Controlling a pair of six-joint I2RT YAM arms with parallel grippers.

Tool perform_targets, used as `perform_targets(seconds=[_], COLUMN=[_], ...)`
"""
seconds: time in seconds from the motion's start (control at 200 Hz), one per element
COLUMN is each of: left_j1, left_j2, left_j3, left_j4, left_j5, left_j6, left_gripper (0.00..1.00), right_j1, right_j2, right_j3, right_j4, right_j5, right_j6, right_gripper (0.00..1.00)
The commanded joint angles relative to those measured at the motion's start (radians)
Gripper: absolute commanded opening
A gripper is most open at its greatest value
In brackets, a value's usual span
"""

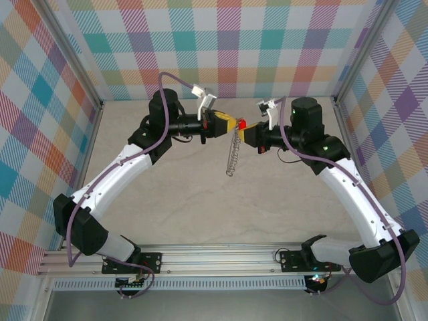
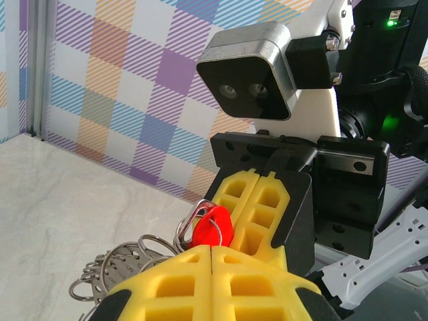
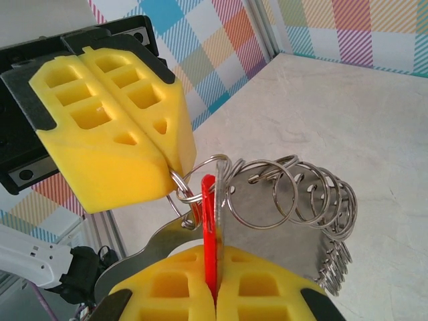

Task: Put the keys on the keyring

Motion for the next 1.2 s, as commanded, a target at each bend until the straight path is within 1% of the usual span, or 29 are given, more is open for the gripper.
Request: perform_targets(seconds=[0.0, 0.365, 0.525, 0.875, 1.195], left_j1=[0.002, 0.000, -0.003, -0.010, -0.013], left_j2=[-0.014, -0.007, -0.002, 0.002, 0.002], left_j3=[0.008, 0.020, 0.021, 0.022, 0.027], left_j4=[0.012, 0.011, 0.009, 0.005, 0.002], left_j5=[0.032, 0.026, 0.026, 0.026, 0.024], left_j6=[0.015, 0.013, 0.013, 0.013, 0.015], left_gripper=[0.00, 0.00, 0.00, 0.00, 0.00], right_j1=[-0.011, -0.010, -0.010, -0.010, -0.010], right_j2=[-0.022, -0.059, -0.049, -0.001, -0.031], right_j3=[-0.021, -0.133, -0.112, 0.028, -0.063], right_j4=[0.031, 0.102, 0.102, 0.042, 0.074], right_j5=[-0.003, -0.033, -0.040, -0.042, -0.046], right_j6=[-0.001, 0.055, 0.052, 0.011, 0.033], right_gripper=[0.00, 0.00, 0.00, 0.00, 0.00])
